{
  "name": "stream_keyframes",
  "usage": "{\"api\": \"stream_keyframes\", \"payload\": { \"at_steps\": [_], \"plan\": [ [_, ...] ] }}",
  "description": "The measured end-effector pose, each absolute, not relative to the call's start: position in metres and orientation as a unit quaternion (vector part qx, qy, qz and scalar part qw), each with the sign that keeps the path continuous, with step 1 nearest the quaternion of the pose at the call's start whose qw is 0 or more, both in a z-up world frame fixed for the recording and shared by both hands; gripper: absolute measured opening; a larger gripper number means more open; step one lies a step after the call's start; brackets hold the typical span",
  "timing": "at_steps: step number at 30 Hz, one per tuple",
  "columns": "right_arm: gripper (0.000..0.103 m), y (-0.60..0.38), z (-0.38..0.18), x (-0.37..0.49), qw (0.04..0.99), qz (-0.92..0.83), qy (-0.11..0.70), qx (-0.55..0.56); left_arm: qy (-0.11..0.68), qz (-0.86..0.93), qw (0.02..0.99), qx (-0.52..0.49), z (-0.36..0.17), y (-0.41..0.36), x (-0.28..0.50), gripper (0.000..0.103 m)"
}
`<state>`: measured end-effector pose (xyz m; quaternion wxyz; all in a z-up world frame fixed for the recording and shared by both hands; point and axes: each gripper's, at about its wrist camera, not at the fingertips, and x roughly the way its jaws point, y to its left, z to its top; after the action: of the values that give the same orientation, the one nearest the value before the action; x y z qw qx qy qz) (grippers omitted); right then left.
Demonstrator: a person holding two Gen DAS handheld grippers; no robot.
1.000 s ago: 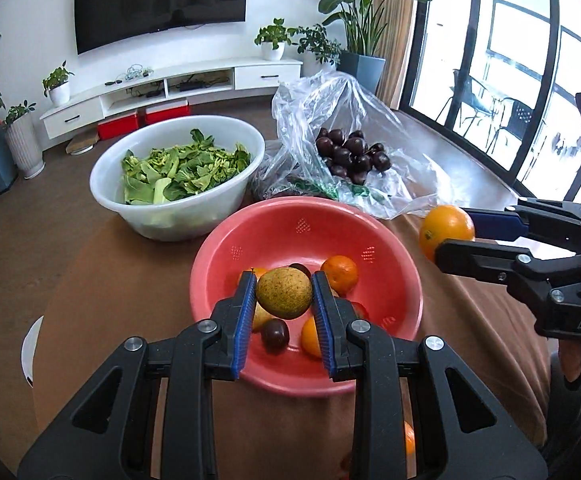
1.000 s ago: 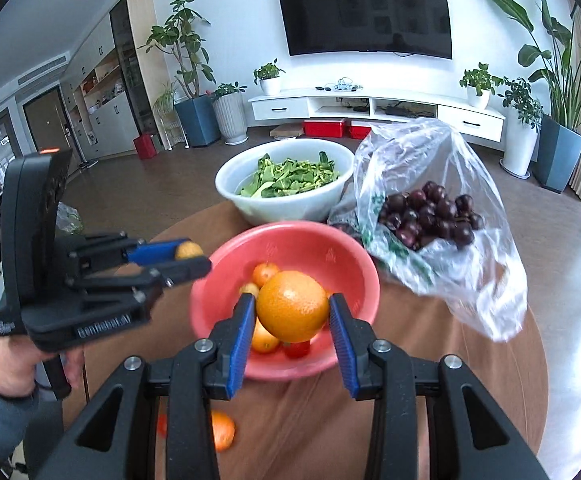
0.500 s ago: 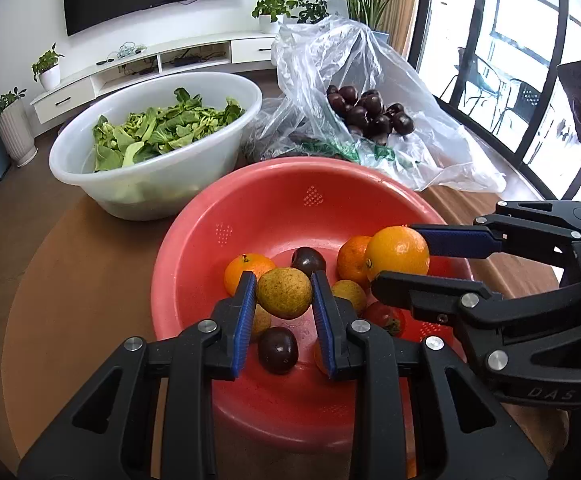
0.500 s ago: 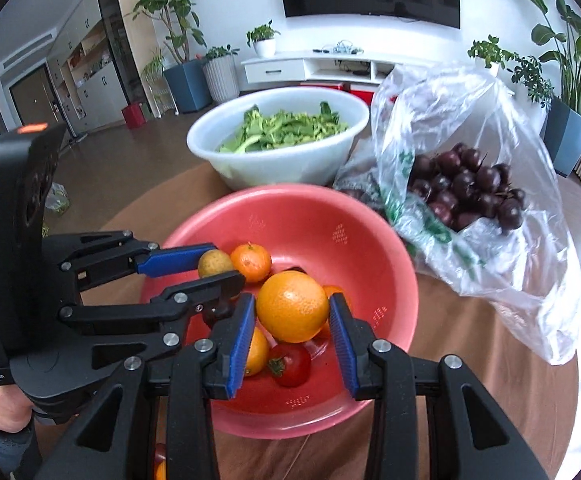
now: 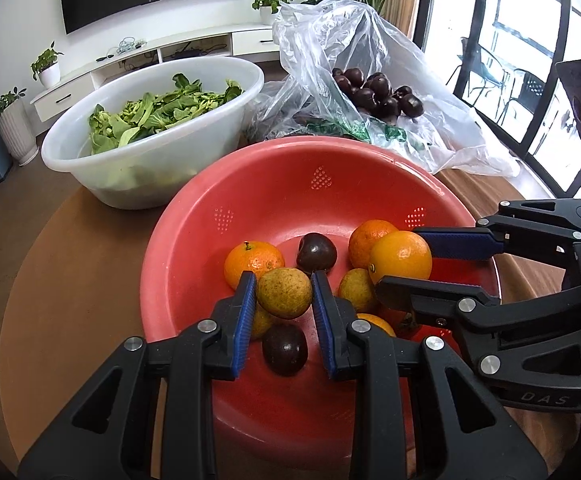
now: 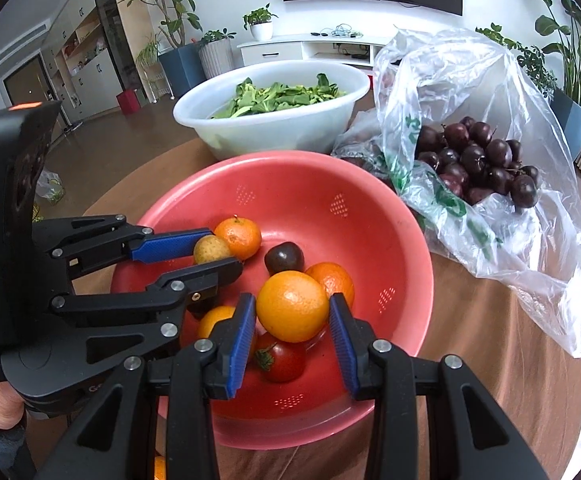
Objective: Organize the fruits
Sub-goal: 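Carry the yellow-brown fruit and orange into the red bowl and open both tools, then move both open tools back toward the remaining fruit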
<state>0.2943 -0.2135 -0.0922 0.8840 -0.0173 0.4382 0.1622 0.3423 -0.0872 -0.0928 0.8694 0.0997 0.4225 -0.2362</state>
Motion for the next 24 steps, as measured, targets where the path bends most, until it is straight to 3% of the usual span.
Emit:
{"api": "stream_keyframes", "payload": {
  "at_steps": [8, 13, 17, 20, 24],
  "plan": [
    [0.041, -0.214, -0.091, 0.292, 0.884, 0.157, 0.439, -0.027, 0.42, -0.228, 0.871, 0.116, -0.092, -0.089, 0.339, 0.032],
    [0.041, -0.218, -0.087, 0.29, 0.886, 0.149, 0.438, -0.024, 0.41, -0.215, 0.879, 0.116, -0.086, -0.085, 0.335, 0.056],
    [0.043, -0.221, -0.083, 0.285, 0.888, 0.147, 0.434, -0.023, 0.404, -0.21, 0.884, 0.11, -0.079, -0.079, 0.328, 0.062],
    [0.054, -0.224, -0.078, 0.28, 0.893, 0.146, 0.425, -0.016, 0.398, -0.208, 0.888, 0.103, -0.073, -0.073, 0.32, 0.063],
    [0.056, -0.228, -0.072, 0.274, 0.897, 0.144, 0.418, -0.011, 0.387, -0.206, 0.894, 0.093, -0.062, -0.065, 0.305, 0.077]
  ]
}}
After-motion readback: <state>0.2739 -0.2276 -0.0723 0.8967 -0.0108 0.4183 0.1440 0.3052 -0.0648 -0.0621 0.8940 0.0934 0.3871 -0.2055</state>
